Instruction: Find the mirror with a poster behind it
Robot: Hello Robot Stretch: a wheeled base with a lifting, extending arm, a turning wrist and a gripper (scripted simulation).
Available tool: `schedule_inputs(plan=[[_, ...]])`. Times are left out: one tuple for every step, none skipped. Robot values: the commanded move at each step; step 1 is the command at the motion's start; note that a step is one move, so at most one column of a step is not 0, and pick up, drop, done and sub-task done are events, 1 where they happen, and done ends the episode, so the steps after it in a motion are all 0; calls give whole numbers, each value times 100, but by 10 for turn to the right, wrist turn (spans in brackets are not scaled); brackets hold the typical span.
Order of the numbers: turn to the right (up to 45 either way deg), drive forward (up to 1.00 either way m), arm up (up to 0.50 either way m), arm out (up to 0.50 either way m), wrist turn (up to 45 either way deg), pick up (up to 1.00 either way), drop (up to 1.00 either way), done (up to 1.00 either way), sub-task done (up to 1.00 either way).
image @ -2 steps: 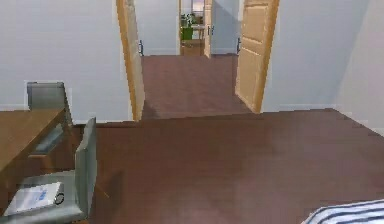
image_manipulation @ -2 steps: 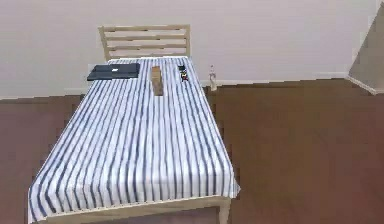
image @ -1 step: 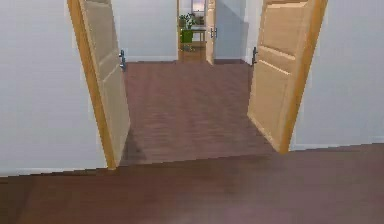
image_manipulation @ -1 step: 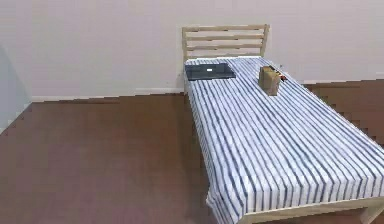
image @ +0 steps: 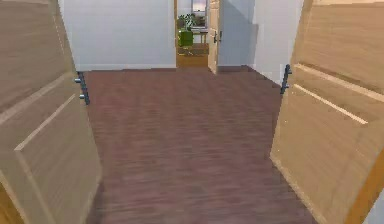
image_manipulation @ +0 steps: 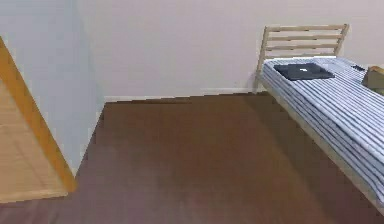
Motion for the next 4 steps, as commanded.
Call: schedule_inputs(plan=[[0, 100, 0, 0, 0, 0, 0, 0, 0], [0, 100, 0, 0, 0, 0, 0, 0, 0], [0, 100, 0, 0, 0, 0, 0, 0, 0], [0, 100, 0, 0, 0, 0, 0, 0, 0]])
